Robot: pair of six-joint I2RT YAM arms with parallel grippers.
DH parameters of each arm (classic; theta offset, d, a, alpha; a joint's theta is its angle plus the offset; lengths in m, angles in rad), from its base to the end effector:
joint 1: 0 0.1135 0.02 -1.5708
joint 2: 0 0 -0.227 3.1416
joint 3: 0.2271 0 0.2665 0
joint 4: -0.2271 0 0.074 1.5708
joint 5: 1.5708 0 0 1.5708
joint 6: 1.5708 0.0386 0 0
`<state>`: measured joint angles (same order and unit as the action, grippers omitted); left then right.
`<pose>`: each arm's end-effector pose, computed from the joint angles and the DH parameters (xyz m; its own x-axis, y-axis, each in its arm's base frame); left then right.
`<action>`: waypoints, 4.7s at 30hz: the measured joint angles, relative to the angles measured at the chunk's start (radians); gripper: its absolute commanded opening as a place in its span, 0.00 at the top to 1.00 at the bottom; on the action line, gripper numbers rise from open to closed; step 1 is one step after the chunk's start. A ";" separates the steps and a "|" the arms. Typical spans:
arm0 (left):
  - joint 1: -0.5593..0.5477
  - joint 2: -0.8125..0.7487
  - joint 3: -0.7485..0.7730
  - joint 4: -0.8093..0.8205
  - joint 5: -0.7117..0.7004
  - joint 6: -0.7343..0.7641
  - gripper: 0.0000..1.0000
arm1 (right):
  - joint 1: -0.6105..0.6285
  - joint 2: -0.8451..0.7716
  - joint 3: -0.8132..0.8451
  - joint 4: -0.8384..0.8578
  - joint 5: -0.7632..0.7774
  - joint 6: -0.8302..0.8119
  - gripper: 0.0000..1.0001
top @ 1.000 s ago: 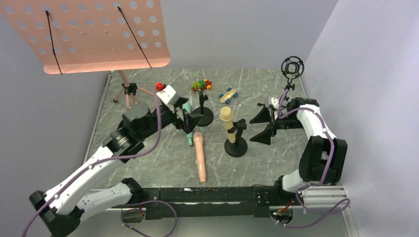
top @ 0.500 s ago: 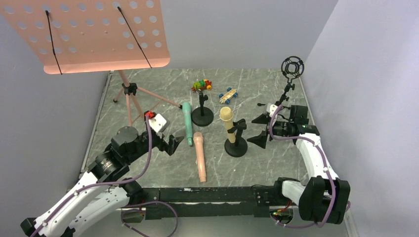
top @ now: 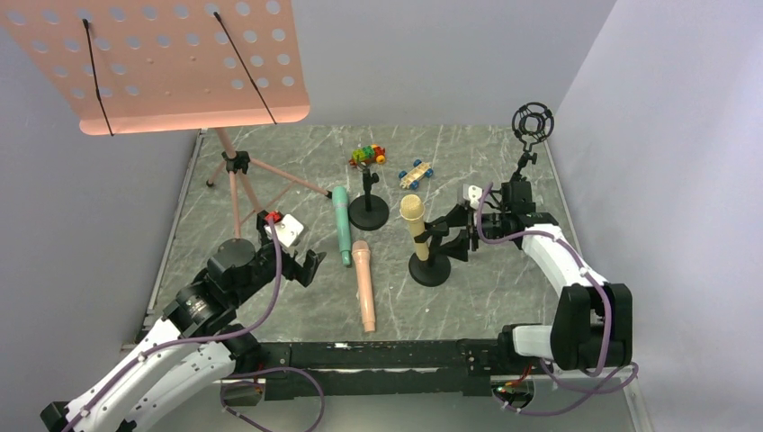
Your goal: Attach the microphones to the stand
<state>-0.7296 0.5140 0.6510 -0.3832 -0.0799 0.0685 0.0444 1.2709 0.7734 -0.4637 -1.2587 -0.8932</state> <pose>0.1366 -0.1180 0.2926 -0.1397 0.2165 -0.9662 0.6178 0.7817 0.0858 0.2570 0.0482 0.1888 -0.0788 -0.2430 -0.9668 -0.9879 0.1488 0.0431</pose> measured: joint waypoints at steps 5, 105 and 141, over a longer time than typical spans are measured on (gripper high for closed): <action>0.007 -0.008 0.000 0.001 -0.016 0.000 0.01 | 0.017 0.023 0.003 -0.032 -0.008 -0.033 0.40; 0.048 -0.020 0.000 0.000 -0.023 -0.002 0.01 | 0.033 -0.097 0.016 0.673 0.813 0.626 0.00; -0.069 0.931 0.554 0.003 -0.298 -0.665 0.07 | -0.187 -0.403 -0.114 0.237 0.499 0.563 0.00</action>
<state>-0.7986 1.4448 1.2049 -0.3801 -0.3779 -0.5961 -0.1425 0.8680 0.6590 -0.2272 -0.7597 -0.3302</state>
